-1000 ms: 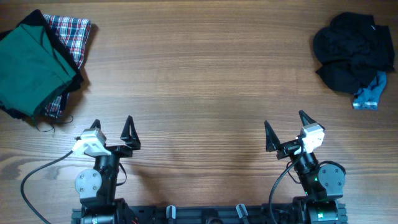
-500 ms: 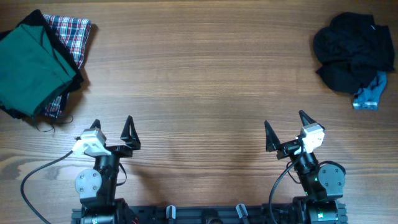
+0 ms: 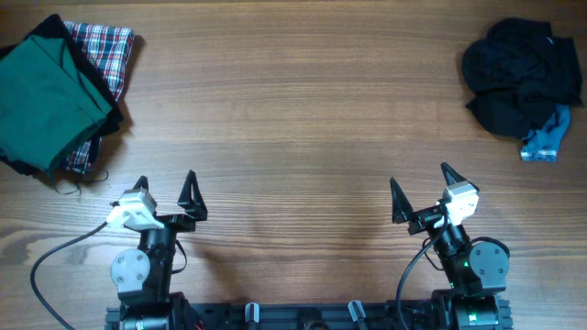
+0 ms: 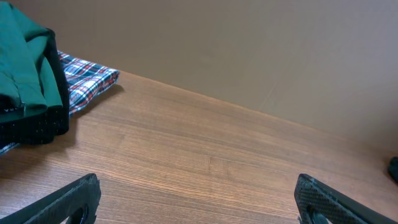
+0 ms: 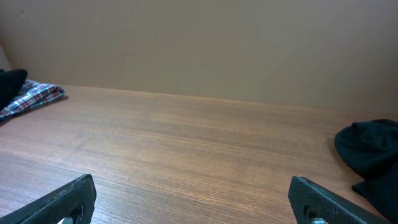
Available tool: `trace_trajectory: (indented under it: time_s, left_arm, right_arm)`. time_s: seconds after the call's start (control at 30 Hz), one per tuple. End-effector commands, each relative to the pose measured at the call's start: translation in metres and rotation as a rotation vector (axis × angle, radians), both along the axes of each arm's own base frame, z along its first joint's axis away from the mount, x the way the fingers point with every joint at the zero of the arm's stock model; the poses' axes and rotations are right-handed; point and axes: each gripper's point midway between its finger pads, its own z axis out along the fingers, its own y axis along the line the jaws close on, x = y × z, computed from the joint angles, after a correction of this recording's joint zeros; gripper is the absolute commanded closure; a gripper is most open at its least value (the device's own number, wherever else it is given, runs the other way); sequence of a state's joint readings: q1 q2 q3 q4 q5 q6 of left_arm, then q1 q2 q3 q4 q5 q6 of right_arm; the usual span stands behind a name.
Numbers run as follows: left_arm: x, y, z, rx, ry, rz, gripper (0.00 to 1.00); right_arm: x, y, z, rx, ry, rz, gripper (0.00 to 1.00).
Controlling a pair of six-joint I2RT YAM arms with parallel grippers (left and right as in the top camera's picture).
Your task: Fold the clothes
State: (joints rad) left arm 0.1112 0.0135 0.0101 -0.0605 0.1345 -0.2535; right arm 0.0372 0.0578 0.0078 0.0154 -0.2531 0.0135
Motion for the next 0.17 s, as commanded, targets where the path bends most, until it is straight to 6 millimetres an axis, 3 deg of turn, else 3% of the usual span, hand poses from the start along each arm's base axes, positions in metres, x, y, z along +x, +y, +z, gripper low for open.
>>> trace_trajectory:
  time_s: [0.0,0.13]
  left_arm:
    - [-0.0003,0.0016,-0.0011,-0.012,-0.001,0.011,0.00]
    - [-0.0003,0.0015,-0.0012,-0.012,0.000,0.011,0.00]
  right_arm:
    - [0.0015,-0.0042,-0.0017,-0.014,0.001,-0.022,0.00]
    - [0.0015,-0.0042,-0.0017,-0.014,0.001,-0.022,0.00]
